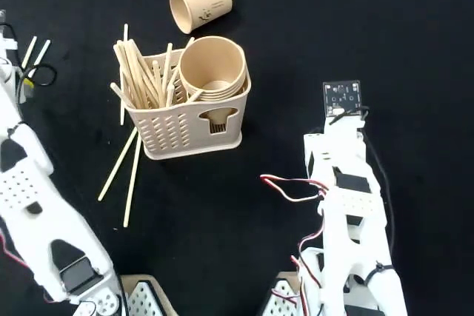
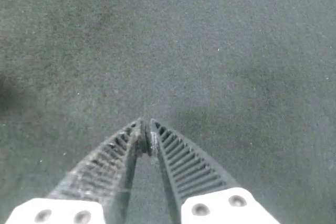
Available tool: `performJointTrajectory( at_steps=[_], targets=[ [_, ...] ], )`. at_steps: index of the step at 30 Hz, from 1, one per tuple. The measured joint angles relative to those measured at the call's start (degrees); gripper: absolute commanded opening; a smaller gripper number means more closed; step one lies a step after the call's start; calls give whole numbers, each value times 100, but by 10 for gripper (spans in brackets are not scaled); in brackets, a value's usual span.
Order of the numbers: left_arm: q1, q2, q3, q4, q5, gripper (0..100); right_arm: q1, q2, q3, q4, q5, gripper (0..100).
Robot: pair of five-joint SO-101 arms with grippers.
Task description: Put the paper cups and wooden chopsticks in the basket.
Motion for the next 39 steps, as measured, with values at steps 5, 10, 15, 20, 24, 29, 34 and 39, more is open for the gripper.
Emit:
performJointTrajectory(
  at_steps=[5, 10, 15, 20, 24, 29, 34, 39],
  targets=[
    [-123, 1626, -2145, 404, -510, 205, 0, 0, 0, 0, 0, 13],
    [-211, 2629, -3253, 360, -598, 205, 0, 0, 0, 0, 0, 13],
    [-264, 2971, -3297, 141, -598, 203, 0, 0, 0, 0, 0, 13],
    [-316, 3288, -2752, -149, -510, 179, 0, 0, 0, 0, 0, 13],
    [-360, 3516, -2655, -246, -492, 46, 0, 0, 0, 0, 0, 13],
    [-343, 3798, -2664, -255, -501, 35, 0, 0, 0, 0, 0, 13],
    [-334, 3842, -2673, 44, -536, 29, 0, 0, 0, 0, 0, 13],
    [-334, 3833, -3024, 1011, -536, 29, 0, 0, 0, 0, 0, 13]
  ],
)
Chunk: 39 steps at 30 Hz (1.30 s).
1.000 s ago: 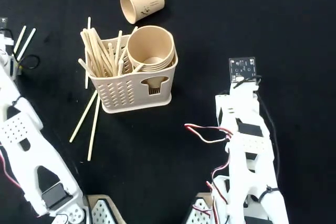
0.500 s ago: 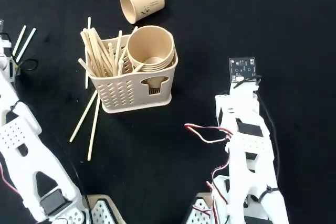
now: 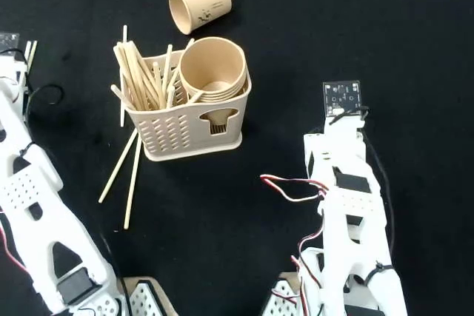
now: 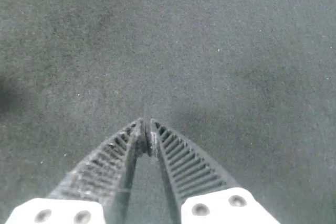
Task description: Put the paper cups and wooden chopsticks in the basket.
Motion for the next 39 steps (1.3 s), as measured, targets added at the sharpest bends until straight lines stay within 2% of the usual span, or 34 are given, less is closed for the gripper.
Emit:
performJointTrajectory(
  at_steps=[4, 6, 17, 21, 25, 31, 35, 39],
  targets=[
    [-26, 18, -949, 1222, 9, 29, 0, 0, 0, 0, 0, 13],
    [-70, 35, -1169, 1468, 9, 29, 0, 0, 0, 0, 0, 13],
    [-167, -18, -1134, 1679, 26, 29, 0, 0, 0, 0, 0, 13],
    [-167, -176, -923, 1697, 396, 28, 0, 0, 0, 0, 0, 13],
    [-237, -1073, 378, 1741, 774, 30, 0, 0, 0, 0, 0, 13],
    [-404, -3385, 3499, 1679, 932, 30, 0, 0, 0, 0, 0, 13],
    [-484, -4659, 5380, 1037, 958, 30, 0, 0, 0, 0, 0, 13],
    [-492, -5785, 7253, -105, 967, 30, 0, 0, 0, 0, 0, 13]
  ],
)
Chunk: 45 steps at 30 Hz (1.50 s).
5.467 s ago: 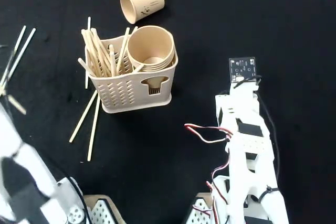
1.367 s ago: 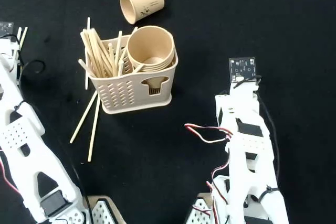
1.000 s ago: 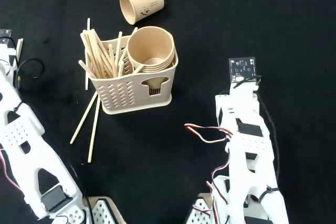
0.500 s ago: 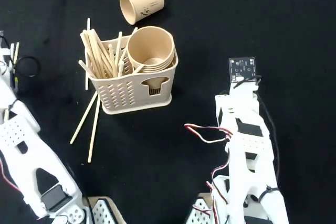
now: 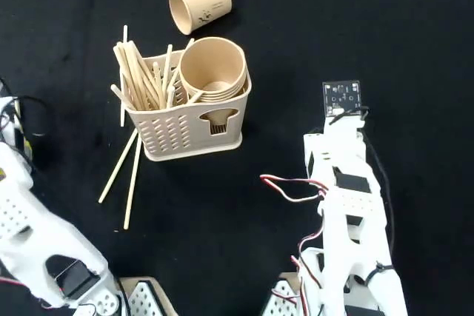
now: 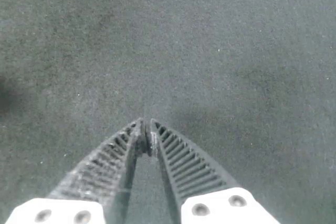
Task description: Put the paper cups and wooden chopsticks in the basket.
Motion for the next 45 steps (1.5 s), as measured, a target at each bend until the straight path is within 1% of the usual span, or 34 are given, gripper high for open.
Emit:
performJointTrajectory(
  at_steps=[5, 10, 13, 16, 19, 26, 31, 36, 38, 39, 41, 45],
  targets=[
    [0, -1574, 2303, -1626, 0, 30, 0, 0, 0, 0, 0, 13],
    [0, -3437, 4466, -3218, -9, 30, 0, 0, 0, 0, 0, 13],
    [0, -4536, 5556, -4009, 176, 30, 0, 0, 0, 0, 0, 13],
    [9, -5451, 6198, -4290, 457, 30, 0, 0, 0, 0, 0, 13],
    [26, -6189, 6585, -4360, 756, 30, 0, 0, 0, 0, 0, 13],
    [633, -8149, 7552, -4378, 1503, 30, 0, 0, 0, 0, 0, 13],
    [1257, -10391, 8422, -4378, 2031, 30, 0, 0, 0, 0, 0, 13],
    [1996, -12914, 9108, -4404, 2171, 30, 0, 0, 0, 0, 0, 13],
    [2312, -13327, 9108, -4686, 2198, 30, 0, 0, 0, 0, 0, 13],
    [2435, -13231, 9108, -4923, 2198, 30, 0, 0, 0, 0, 0, 13],
    [2585, -12967, 9090, -5538, 2242, 30, 0, 0, 0, 0, 0, 13],
    [2892, -12695, 9064, -6866, 2760, 29, 0, 0, 0, 0, 0, 13]
  ],
)
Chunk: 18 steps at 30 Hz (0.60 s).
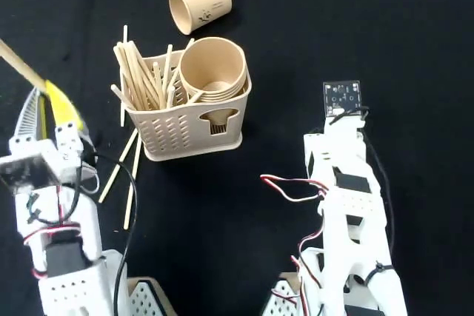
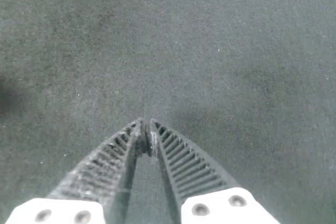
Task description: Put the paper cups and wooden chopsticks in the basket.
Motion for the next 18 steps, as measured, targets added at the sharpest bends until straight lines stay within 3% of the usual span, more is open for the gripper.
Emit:
performJointTrajectory(
  at_steps=[4, 12, 18],
  targets=[
    [536, 18, -536, -325, 273, 29, 0, 0, 0, 0, 0, 13],
    [1908, 53, -949, 18, 316, 29, 0, 0, 0, 0, 0, 13],
    [2084, 53, -756, 18, 536, 29, 0, 0, 0, 0, 0, 13]
  ],
)
